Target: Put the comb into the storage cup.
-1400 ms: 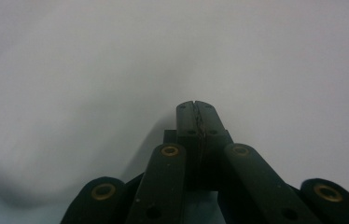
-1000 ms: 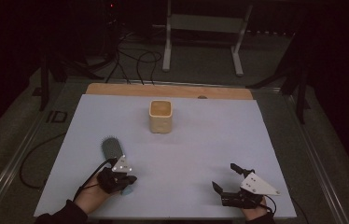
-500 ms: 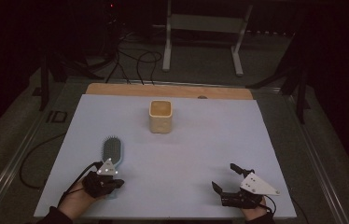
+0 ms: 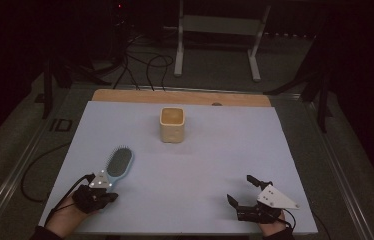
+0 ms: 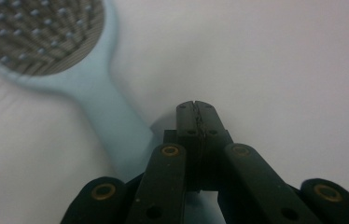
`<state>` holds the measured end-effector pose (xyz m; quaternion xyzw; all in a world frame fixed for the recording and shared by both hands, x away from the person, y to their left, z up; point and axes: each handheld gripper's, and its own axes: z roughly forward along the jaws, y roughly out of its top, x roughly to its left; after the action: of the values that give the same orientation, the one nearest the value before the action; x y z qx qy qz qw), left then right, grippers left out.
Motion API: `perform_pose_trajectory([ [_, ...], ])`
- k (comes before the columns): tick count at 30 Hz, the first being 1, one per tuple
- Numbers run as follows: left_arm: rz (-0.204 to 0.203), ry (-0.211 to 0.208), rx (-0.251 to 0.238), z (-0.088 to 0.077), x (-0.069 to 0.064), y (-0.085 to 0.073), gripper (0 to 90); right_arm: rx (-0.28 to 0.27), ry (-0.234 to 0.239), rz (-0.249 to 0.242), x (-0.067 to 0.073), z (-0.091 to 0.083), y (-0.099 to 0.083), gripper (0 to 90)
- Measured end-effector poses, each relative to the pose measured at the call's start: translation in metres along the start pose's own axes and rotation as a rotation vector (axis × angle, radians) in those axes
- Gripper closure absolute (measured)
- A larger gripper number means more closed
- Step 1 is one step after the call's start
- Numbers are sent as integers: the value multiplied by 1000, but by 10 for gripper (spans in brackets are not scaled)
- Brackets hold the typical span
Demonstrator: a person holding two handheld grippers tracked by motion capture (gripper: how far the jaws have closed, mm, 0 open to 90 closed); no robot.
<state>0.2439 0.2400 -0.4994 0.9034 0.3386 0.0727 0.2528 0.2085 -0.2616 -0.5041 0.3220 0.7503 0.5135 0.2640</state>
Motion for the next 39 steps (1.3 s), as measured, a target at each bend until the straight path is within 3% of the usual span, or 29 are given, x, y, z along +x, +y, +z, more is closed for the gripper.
perform_pose_trajectory([
  [15, -49, 47, 30, -13, 21, -18, 900, -1, 0, -1, 0, 0, 0, 88],
  [20, -58, 84, 42, -17, 26, -23, 900, 1, 1, 0, 0, 0, 0, 88],
  [24, -75, 83, 42, -20, 32, -26, 900, -1, 1, -1, 0, 0, 0, 88],
  [31, -74, 65, 13, -30, 31, -21, 900, -1, 2, -2, 1, 0, 0, 88],
  [39, -60, 78, -21, -50, 29, -6, 898, -2, 4, -3, 1, 0, 0, 88],
])
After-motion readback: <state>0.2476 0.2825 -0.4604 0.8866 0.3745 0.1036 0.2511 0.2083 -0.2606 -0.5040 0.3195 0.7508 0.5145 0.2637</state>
